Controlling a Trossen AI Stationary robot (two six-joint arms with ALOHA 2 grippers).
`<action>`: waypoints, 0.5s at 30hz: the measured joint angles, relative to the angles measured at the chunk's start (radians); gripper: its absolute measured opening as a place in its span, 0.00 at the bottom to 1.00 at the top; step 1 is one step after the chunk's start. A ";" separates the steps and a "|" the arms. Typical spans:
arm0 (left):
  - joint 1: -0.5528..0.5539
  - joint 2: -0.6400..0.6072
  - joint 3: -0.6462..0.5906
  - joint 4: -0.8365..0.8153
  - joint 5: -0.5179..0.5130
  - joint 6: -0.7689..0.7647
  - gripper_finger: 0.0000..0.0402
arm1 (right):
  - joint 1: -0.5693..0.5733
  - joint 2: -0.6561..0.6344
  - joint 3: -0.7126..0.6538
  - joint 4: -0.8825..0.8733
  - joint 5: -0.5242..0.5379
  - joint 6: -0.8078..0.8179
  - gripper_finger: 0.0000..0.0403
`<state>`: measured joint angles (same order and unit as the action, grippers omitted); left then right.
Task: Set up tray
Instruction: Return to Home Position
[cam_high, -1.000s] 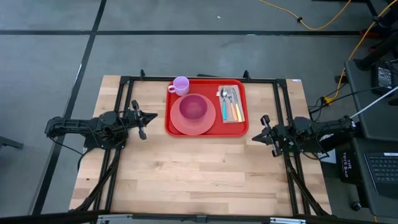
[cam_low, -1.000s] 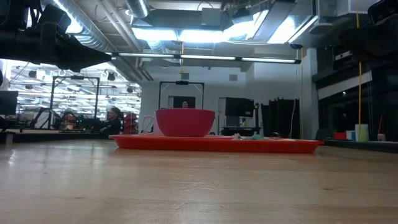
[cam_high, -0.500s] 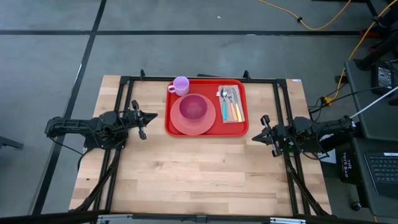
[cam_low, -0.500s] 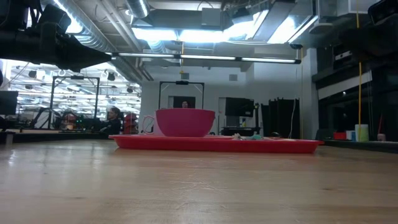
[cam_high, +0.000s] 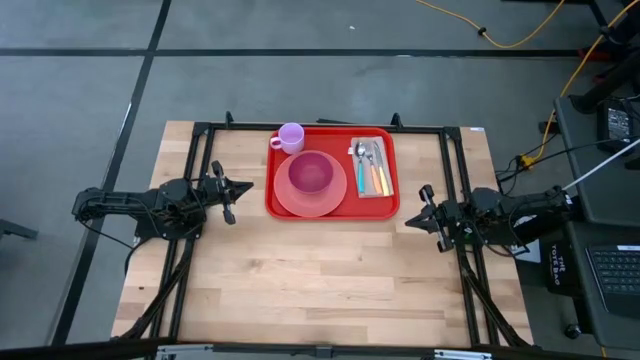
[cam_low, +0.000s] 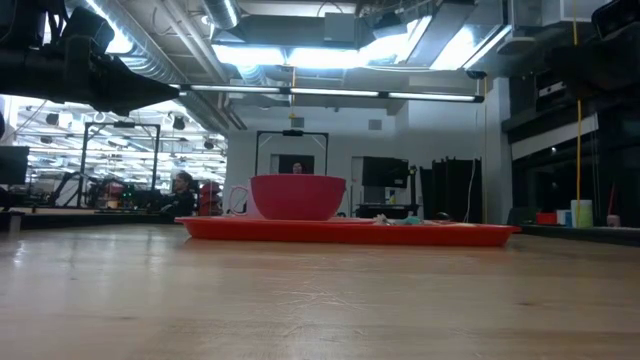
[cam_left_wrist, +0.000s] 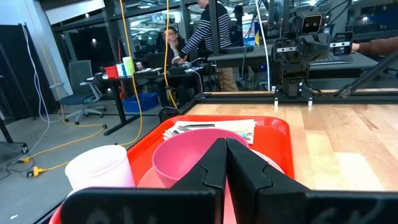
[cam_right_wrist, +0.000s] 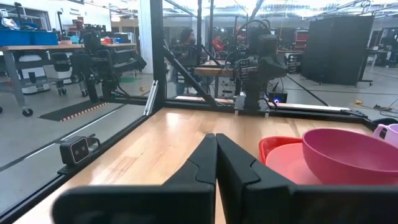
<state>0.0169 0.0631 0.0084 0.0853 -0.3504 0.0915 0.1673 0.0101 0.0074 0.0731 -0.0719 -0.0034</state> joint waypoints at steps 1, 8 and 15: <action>0.000 0.000 0.000 0.000 0.000 0.000 0.01 | 0.000 0.000 0.000 0.000 0.000 0.000 0.01; 0.000 0.000 0.000 0.000 0.000 0.000 0.01 | 0.000 0.000 0.000 0.000 0.000 -0.001 0.01; 0.000 0.000 0.000 0.000 0.000 0.000 0.01 | 0.000 0.000 0.000 0.000 0.000 -0.001 0.01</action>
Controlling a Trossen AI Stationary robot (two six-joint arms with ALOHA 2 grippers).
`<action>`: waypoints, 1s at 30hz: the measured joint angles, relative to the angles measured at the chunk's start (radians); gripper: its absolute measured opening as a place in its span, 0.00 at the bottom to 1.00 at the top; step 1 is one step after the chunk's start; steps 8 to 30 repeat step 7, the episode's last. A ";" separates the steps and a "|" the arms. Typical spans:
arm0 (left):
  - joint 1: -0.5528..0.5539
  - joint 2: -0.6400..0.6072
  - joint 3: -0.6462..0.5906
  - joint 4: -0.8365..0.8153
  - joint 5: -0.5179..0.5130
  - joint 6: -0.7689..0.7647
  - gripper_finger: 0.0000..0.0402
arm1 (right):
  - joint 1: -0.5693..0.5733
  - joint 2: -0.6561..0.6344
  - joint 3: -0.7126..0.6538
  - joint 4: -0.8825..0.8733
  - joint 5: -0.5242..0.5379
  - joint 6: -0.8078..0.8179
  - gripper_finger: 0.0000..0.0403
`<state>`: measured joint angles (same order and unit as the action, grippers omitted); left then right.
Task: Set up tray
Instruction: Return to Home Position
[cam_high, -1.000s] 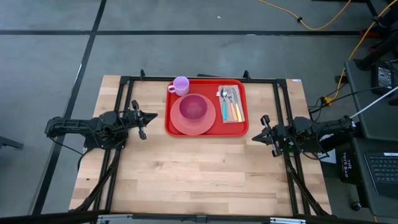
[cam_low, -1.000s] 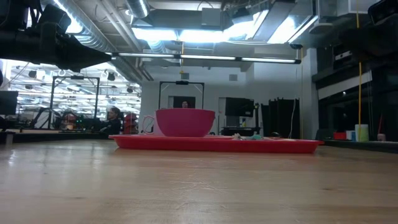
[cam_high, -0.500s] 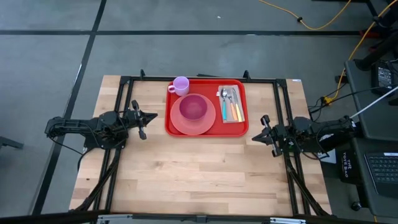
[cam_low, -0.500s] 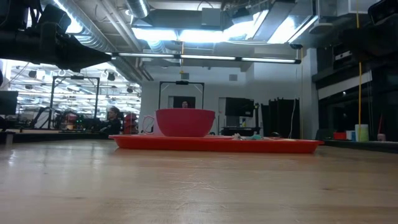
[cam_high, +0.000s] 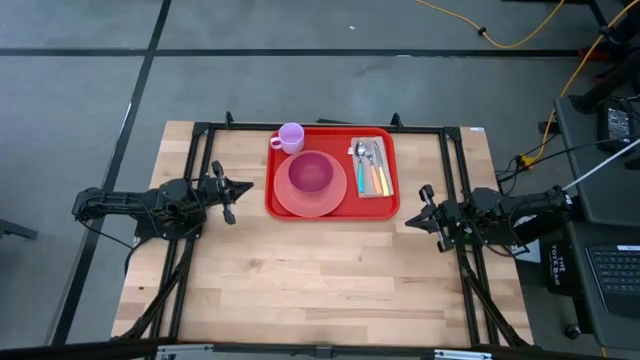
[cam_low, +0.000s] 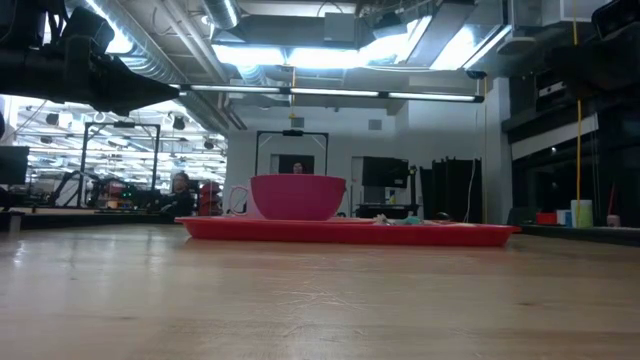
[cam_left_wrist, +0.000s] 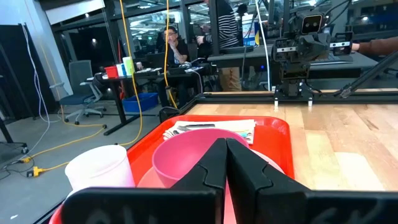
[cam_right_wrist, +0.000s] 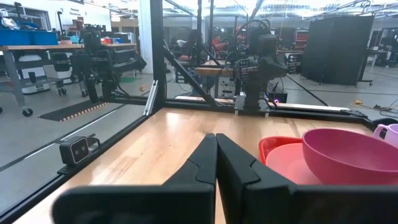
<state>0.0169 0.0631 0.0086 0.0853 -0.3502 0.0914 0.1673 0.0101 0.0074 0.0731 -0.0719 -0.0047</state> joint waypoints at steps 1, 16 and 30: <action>0.000 0.000 0.000 0.000 0.000 0.000 0.01 | 0.000 0.000 0.000 0.000 0.000 0.001 0.01; 0.000 0.000 0.000 0.000 0.000 0.000 0.01 | 0.000 0.000 0.000 0.000 0.000 0.001 0.01; 0.000 0.000 0.000 0.000 0.000 0.000 0.01 | 0.000 0.000 0.000 0.000 0.000 0.001 0.01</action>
